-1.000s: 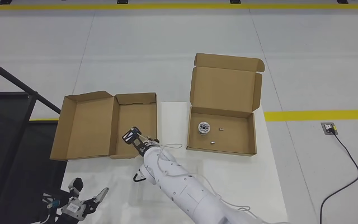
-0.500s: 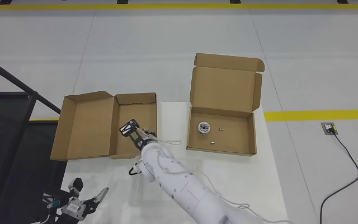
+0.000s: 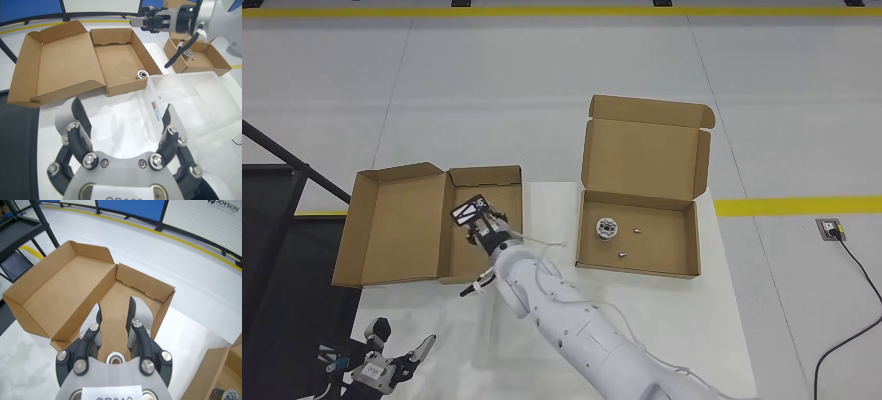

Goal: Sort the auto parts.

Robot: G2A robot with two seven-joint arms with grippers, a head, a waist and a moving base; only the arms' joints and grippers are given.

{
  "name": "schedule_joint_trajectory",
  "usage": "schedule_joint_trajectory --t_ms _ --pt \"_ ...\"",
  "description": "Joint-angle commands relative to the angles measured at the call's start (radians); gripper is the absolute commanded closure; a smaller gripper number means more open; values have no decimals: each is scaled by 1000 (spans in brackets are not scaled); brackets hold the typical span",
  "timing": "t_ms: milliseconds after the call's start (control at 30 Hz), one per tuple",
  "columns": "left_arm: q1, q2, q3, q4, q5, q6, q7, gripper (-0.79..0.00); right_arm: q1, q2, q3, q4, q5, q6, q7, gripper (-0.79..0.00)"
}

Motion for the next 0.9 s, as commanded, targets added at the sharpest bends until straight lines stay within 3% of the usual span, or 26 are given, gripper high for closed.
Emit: schedule_joint_trajectory --t_ms 0,200,400,600,800,867 --pt "0 0 0 0 0 0 0 -785 -17 11 9 -31 -18 -18 -47 -336" --pt "0 0 0 0 0 0 0 -785 -87 59 50 -159 -82 -118 -169 -342" --pt "0 0 0 0 0 0 0 -785 -197 120 116 -358 -179 -175 -208 -397" --pt "0 0 0 0 0 0 0 -785 -376 185 205 -638 -306 -177 -139 -622" --pt "0 0 0 0 0 0 0 -785 -649 243 285 -969 -435 -179 -98 -785" --pt "0 0 0 0 0 0 0 -785 -735 257 303 -1066 -472 -169 -87 -785"
